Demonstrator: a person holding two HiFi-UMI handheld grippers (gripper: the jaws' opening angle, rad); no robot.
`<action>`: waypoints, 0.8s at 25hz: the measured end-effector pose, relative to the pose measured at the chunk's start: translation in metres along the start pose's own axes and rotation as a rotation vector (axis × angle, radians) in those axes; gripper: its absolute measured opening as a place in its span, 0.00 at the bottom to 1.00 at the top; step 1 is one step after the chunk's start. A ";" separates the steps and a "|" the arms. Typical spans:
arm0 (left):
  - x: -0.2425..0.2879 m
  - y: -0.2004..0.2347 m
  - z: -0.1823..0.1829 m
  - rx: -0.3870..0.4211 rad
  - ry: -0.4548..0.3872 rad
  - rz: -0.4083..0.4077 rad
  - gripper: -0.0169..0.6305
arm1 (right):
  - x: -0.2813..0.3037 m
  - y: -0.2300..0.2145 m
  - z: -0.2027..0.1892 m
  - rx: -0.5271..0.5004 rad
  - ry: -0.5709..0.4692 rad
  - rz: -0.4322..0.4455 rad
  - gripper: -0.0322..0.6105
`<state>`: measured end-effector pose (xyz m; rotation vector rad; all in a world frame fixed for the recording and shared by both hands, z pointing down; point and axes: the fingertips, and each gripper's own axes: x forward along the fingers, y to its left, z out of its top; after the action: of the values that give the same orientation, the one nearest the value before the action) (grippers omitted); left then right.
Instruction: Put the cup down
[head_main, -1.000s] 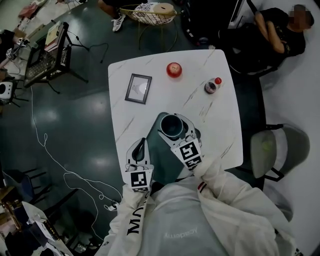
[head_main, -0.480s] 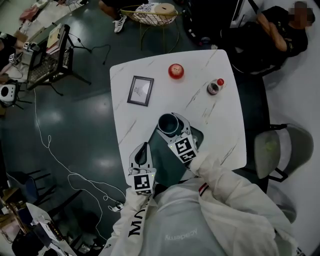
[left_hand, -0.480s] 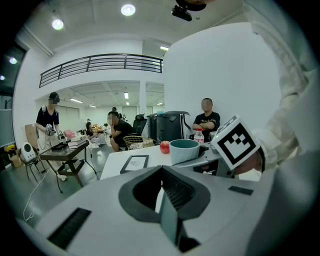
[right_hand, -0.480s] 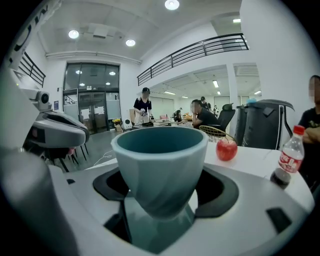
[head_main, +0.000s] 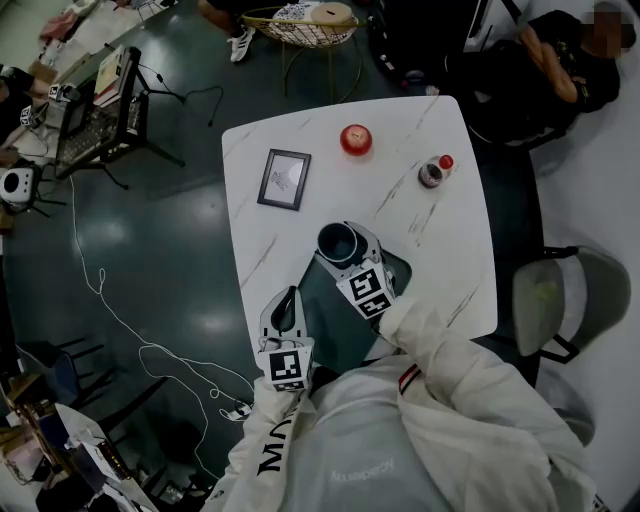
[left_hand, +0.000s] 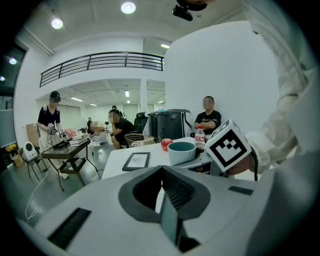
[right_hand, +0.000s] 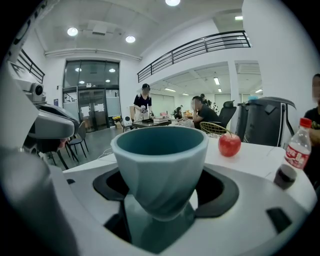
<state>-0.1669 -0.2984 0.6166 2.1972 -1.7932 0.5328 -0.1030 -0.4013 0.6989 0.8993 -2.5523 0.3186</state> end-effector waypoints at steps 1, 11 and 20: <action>0.000 0.000 -0.001 -0.001 0.002 0.000 0.04 | 0.001 0.000 -0.001 0.002 0.000 0.001 0.64; -0.004 -0.002 -0.008 -0.015 0.023 -0.004 0.04 | 0.005 -0.001 -0.012 0.006 0.035 0.008 0.64; 0.002 -0.006 -0.012 -0.018 0.023 -0.013 0.04 | 0.008 -0.001 -0.017 0.010 0.053 0.003 0.64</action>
<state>-0.1620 -0.2938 0.6283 2.1804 -1.7637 0.5346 -0.1033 -0.4006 0.7175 0.8791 -2.5058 0.3513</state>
